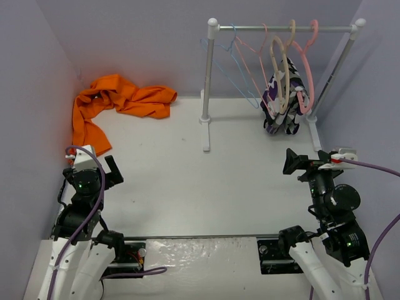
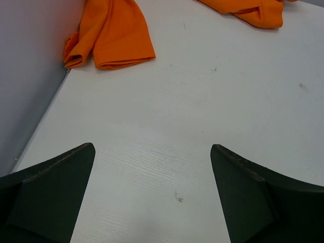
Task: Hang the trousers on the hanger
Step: Flatten out the trousers at the center of the board.
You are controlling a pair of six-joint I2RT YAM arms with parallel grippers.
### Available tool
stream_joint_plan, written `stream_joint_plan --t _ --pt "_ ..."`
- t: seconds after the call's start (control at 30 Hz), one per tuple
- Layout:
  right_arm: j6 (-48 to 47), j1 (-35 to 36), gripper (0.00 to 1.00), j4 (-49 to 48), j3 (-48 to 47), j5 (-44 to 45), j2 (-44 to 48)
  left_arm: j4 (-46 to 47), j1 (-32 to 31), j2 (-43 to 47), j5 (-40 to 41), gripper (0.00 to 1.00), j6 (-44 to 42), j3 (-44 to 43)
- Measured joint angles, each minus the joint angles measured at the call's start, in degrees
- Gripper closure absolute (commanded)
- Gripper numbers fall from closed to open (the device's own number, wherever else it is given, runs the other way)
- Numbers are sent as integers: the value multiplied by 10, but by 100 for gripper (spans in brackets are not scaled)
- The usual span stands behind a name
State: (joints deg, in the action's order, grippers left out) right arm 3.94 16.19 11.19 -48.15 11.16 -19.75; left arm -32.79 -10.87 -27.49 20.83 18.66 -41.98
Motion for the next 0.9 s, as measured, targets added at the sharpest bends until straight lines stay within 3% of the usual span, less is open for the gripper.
stream_joint_plan --t 0.17,0.37,0.7,0.9 --pt "4 1 0 3 -4 11 -9 16 0 -70 -21 3 0 -11" --pt "13 1 0 2 -11 14 -26 81 0 -232 -52 3 5 -73" --pt "18 4 0 2 -20 -4 -126 274 0 -599 -95 3 56 -222" --pt "19 4 0 2 -21 -7 -162 331 -1 -788 -105 3 89 -349"
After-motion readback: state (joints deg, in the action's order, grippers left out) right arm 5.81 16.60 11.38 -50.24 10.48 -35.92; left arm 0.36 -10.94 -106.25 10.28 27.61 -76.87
